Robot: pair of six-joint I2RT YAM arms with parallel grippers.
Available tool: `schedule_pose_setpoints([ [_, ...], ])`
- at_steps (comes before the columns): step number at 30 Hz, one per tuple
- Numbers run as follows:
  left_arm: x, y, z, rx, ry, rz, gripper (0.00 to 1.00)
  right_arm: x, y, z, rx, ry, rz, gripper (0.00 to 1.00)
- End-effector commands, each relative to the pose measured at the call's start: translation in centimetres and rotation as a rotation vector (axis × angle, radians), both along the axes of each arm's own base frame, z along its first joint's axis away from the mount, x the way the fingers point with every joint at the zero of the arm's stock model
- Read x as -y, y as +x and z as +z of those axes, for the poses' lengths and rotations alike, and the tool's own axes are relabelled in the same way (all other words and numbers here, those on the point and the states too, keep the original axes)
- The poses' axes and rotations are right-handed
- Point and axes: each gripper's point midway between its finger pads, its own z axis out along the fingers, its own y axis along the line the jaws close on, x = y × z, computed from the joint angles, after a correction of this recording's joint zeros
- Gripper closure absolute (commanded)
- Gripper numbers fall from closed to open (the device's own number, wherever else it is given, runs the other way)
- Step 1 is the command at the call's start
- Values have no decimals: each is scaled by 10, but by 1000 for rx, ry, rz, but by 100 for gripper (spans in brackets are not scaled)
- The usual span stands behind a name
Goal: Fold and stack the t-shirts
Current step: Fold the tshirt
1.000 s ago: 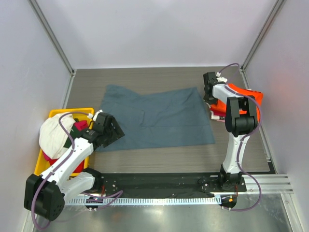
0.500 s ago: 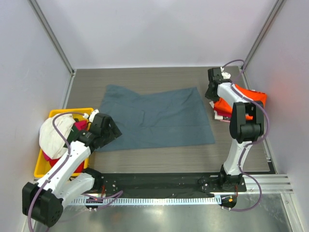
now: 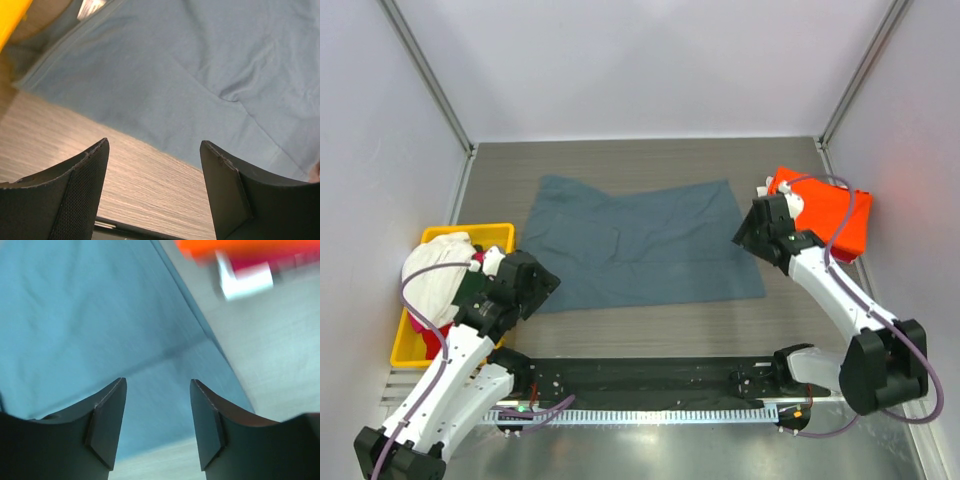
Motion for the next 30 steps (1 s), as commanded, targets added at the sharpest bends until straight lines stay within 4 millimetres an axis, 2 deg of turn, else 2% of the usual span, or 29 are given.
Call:
schedule_pose_setpoints([
  [1, -6, -9, -19, -32, -49, 110, 26, -2, -24, -13, 10, 101, -68, 41],
  [3, -4, -9, -22, -26, -72, 121, 26, 2, -40, -31, -29, 105, -94, 43],
  [7, -3, -10, -32, -37, -92, 144, 27, 18, -60, -40, -35, 109, -219, 56],
  [11, -7, -10, -38, -65, -78, 178, 27, 29, -73, -48, -50, 92, -295, 55],
  [18, -11, -13, -53, -112, -82, 253, 29, 36, -88, -82, -163, 57, -363, 53],
  [25, -20, -15, -51, -96, -51, 286, 29, 47, -98, -89, -173, 17, -405, 53],
  [30, -32, -18, -50, -76, -26, 344, 30, 52, -109, -101, -217, -6, -433, 54],
])
